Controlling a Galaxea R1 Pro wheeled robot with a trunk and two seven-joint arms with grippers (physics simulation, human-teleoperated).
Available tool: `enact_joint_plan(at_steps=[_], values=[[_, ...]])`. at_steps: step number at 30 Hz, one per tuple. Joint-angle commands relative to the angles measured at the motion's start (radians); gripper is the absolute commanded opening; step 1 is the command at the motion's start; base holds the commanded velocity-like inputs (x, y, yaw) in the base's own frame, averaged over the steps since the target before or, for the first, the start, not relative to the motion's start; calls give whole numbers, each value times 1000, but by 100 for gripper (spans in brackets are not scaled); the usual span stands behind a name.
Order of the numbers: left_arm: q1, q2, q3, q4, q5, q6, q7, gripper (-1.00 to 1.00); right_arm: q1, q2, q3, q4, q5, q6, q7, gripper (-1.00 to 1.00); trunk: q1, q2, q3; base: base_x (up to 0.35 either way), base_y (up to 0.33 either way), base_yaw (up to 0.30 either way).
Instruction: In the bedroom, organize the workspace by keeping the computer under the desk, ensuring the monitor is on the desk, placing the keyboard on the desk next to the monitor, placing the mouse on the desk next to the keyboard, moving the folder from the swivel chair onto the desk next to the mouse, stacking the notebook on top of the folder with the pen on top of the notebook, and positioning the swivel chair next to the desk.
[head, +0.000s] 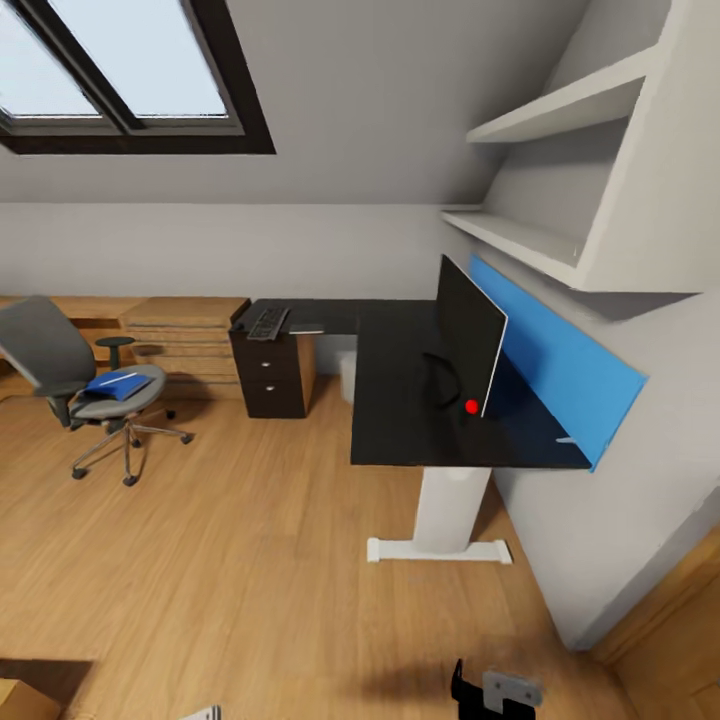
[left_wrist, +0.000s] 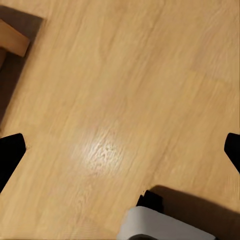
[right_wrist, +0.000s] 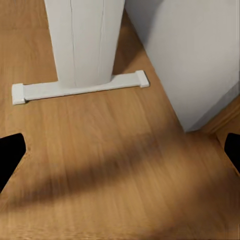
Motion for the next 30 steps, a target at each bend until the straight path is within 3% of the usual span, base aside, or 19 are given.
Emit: enact_joint_plan(at_steps=[1, 7, 8, 13, 18, 30], values=[[-1, -2, -8, 1, 8, -3, 3, 100, -1, -1, 8, 14, 0, -9, 6, 100, 0, -1, -2, -2, 296, 207], [0, -19, -9, 3, 7, -9, -4, 100, -1, 2, 8, 61, 0, -36, 115, 100, 0, -1, -9, -1, 316, 191], [1, -26, -10, 3, -11, -11, -88, 100, -1, 1, 8, 66, 0, -38, 129, 100, 0, -1, -10, 0, 328, 121], [2, -27, -9, 5, -40, -10, -210, 100, -1, 2, 10, 69, 0, -42, 144, 100, 0, -1, -12, 27, 326, 46], [2, -27, -10, 5, -43, -10, -218, 100, -1, 0, 11, 87, 1, -43, 204, 100, 0, -1, -13, 208, 276, 3], [2, -27, -10, 5, -43, -9, -218, 100, -1, 4, 9, 89, 0, -44, 212, 100, 0, -1, -10, 246, 264, 0]])
